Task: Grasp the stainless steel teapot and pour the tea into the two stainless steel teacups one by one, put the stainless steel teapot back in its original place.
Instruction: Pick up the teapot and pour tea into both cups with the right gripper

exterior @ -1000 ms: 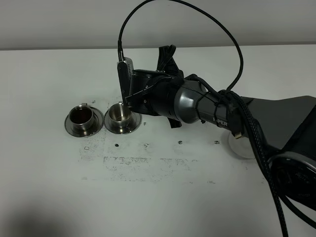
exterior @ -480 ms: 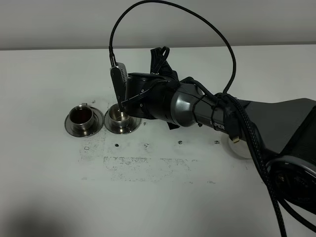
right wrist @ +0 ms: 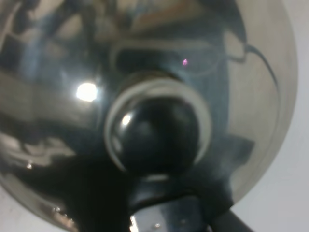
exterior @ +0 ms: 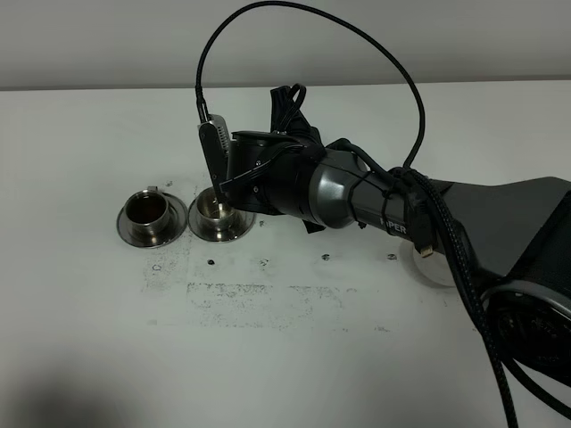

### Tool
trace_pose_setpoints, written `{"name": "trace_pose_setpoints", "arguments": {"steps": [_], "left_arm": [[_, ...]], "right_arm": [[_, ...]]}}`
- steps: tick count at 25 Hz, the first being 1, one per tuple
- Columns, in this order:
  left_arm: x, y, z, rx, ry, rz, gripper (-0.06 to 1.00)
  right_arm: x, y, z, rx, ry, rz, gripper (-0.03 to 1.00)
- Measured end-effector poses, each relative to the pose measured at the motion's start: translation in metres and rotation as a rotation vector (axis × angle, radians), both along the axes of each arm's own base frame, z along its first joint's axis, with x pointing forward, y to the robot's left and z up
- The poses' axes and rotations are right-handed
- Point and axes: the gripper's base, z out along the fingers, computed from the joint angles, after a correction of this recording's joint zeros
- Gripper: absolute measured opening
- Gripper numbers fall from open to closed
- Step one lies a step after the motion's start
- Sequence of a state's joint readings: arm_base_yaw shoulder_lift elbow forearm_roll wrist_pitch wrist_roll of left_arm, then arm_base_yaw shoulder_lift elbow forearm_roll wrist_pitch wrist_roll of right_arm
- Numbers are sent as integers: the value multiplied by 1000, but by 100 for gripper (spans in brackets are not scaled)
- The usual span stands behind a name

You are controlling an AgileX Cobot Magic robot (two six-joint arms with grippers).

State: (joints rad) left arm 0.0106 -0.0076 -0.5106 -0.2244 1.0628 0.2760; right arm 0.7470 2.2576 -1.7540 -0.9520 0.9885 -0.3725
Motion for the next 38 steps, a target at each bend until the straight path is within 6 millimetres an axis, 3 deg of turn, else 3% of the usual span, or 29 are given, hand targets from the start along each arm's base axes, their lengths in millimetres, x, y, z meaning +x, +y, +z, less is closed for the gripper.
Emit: {"name": "trace_pose_setpoints", "arguments": {"steps": [38], "left_arm": [[0,0,0,2,-1,-1,65]], "right_arm": [[8,0,8,-87,-91,78,17]]}}
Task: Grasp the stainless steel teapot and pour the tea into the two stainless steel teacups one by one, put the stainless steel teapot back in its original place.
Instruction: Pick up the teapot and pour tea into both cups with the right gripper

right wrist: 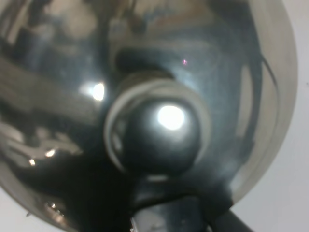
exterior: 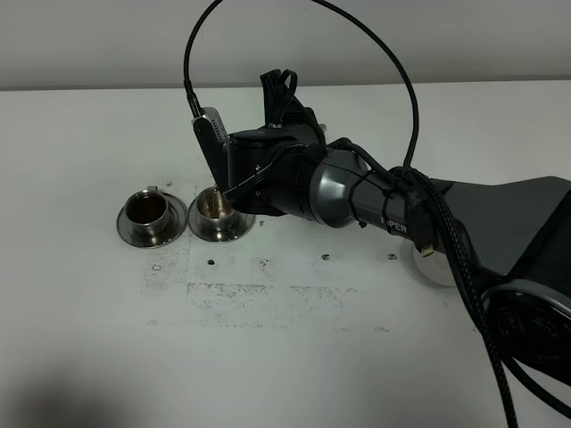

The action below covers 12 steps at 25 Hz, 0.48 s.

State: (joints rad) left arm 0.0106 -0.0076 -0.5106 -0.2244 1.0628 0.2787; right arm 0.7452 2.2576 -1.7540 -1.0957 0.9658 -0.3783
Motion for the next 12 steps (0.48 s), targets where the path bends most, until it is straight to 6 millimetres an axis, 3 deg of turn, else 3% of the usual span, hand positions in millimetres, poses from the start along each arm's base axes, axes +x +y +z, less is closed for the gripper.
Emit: {"name": "trace_pose_setpoints", "arguments": {"steps": [12], "left_arm": [[0,0,0,0,0,0,65]], "right_arm": [[2,0,3,-36,-33,22,17]]}}
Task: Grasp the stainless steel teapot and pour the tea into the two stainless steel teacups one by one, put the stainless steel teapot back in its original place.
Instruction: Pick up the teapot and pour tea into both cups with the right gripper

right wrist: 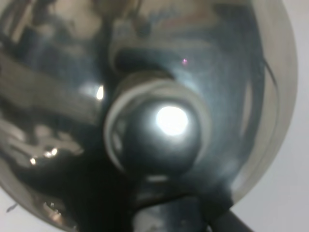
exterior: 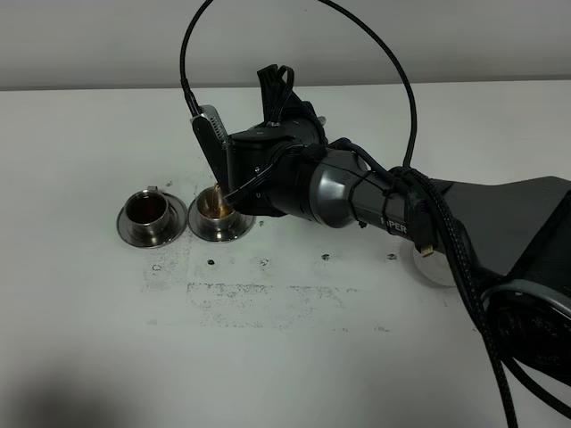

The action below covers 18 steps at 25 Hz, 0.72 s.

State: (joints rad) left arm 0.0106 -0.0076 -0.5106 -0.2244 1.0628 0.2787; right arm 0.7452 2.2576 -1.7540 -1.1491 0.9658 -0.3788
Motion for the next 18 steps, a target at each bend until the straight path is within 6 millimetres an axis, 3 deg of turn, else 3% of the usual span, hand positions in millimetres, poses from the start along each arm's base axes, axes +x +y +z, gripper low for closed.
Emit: {"name": "trace_pose_setpoints", "arguments": {"steps": [18], "left_arm": [[0,0,0,0,0,0,65]], "right_arm": [[1,0,1,-49,8,34,17]]}}
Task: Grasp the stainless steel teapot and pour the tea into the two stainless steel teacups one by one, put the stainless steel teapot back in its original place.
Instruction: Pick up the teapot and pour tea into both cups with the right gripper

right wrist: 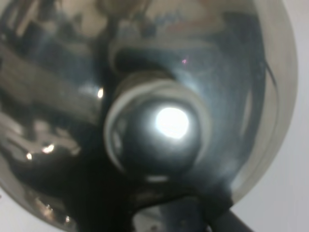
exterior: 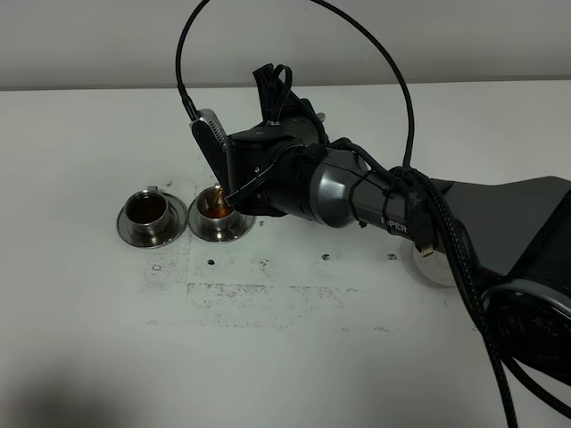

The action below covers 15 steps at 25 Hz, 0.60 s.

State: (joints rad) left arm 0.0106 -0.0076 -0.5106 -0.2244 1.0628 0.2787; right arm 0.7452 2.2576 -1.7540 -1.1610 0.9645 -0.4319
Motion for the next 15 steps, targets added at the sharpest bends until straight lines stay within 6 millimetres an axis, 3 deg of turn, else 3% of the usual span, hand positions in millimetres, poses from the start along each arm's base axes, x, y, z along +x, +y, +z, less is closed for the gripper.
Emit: {"name": "trace_pose_setpoints", "arguments": {"steps": [15], "left_arm": [[0,0,0,-2,1,1,65]], "right_arm": [[0,1,0,-32,14,39,17]]}}
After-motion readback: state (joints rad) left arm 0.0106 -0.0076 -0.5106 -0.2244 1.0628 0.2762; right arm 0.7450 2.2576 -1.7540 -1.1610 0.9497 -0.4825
